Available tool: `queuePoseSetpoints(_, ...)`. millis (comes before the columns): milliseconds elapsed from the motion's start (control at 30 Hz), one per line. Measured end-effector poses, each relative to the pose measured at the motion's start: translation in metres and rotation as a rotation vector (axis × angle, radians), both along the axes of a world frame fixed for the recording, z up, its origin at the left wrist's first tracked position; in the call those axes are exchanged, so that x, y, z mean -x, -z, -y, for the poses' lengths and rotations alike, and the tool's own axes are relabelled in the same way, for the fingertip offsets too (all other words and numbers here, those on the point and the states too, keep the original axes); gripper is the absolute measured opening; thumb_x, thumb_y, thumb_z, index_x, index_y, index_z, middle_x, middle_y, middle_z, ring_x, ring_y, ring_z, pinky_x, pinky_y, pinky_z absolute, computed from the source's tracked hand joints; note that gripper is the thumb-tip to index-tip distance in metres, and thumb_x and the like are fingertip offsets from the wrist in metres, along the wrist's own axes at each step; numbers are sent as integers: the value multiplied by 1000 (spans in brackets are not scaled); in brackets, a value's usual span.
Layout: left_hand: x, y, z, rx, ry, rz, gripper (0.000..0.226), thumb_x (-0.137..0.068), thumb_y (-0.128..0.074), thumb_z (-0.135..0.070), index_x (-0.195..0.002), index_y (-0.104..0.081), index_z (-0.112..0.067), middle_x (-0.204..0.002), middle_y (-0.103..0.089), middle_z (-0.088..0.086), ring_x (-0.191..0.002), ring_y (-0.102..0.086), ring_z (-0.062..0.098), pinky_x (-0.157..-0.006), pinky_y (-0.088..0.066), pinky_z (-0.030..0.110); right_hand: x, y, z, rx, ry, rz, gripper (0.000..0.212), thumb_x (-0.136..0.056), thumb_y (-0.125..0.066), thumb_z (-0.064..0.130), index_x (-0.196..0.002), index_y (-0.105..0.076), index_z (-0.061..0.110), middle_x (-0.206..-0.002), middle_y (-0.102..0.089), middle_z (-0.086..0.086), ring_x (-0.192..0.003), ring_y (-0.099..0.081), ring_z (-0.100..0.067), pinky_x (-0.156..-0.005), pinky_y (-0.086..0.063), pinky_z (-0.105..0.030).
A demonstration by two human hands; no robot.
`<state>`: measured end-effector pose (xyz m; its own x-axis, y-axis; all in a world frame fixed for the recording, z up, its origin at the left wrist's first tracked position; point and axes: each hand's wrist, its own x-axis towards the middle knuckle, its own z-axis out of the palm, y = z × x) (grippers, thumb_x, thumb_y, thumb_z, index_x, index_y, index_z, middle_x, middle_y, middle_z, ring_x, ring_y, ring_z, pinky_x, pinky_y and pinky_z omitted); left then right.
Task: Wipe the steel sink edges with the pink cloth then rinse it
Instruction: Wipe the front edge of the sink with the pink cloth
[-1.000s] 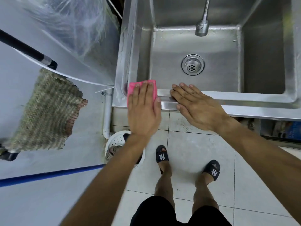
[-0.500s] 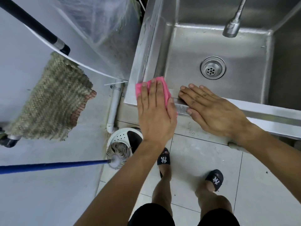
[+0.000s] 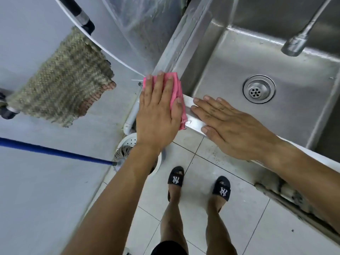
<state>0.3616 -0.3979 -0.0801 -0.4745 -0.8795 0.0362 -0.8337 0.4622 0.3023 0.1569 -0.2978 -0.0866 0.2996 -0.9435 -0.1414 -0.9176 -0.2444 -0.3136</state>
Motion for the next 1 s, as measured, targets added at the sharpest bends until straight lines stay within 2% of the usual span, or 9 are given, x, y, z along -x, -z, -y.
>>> queuePoseSetpoints(133,-28,-9,15,-3,248,87,58,-109,-29,-42,-163,-25,-21,-172,-17,2,-160,-3,25,-129,-10,48,-3,3,-6,99,10,-9,61,-110,-21,40,-163,-24,11,-172,-16,-3,-160,-10,-19,-131,-4,-36)
queuePoseSetpoints(233,-20,-16,43,-78,107,123,57,-111,-26,-45,-165,-13,-30,-173,-6,-6,-159,5,19,-128,0,40,-2,3,-7,119,0,3,60,-110,-23,38,-162,-27,8,-171,-18,-6,-160,-14,-21,-131,-9,-40)
queuePoseSetpoints(400,8,-5,-10,-37,-145,10,60,-109,-21,-44,-165,-16,-23,-173,-7,1,-160,6,27,-128,-1,47,-4,3,-6,99,-10,6,59,-110,-23,37,-161,-28,8,-171,-19,-6,-159,-15,-21,-130,-8,-39)
queuePoseSetpoints(500,8,1,-42,-28,-98,-22,60,-109,-23,-42,-163,-23,-17,-172,-14,5,-160,3,28,-129,-6,51,-3,3,-5,78,-8,11,59,-110,-21,38,-162,-27,11,-172,-16,-4,-160,-11,-19,-130,-10,-40)
queuePoseSetpoints(633,2,-4,-2,-13,24,38,56,-110,-25,-41,-162,-30,-21,-170,-24,4,-160,-3,27,-128,-11,52,-6,3,0,49,30,43,61,-110,-18,40,-164,-20,13,-173,-10,-1,-160,-6,-17,-130,-5,-37)
queuePoseSetpoints(733,13,-6,18,-17,-41,71,55,-110,-24,-41,-163,-25,-24,-171,-18,2,-159,-3,29,-129,-8,49,-10,1,3,15,223,152,61,-109,-17,37,-165,-12,14,-173,-4,0,-160,0,-14,-130,1,-31)
queuePoseSetpoints(800,22,-5,1,-9,-119,55,58,-109,-24,-41,-163,-23,-23,-171,-19,2,-160,-2,29,-129,-6,48,-9,-3,6,-38,422,274,58,-109,-23,28,-165,-17,13,-173,-11,0,-160,-5,-12,-128,2,-23)
queuePoseSetpoints(867,34,-4,-31,-20,-119,12,59,-107,-25,-41,-162,-27,-21,-170,-23,3,-160,-4,28,-129,-8,50,-6,-6,5,-74,521,316,55,-108,-27,21,-163,-26,13,-172,-20,0,-159,-11,-11,-125,-2,-20)
queuePoseSetpoints(1000,63,-3,-92,-18,6,-61,57,-105,-33,-37,-157,-40,-15,-165,-35,6,-158,-14,32,-127,-14,52,5,-9,-18,-38,452,237,57,-105,-26,27,-156,-41,7,-165,-37,-8,-156,-27,-20,-127,-8,-25)
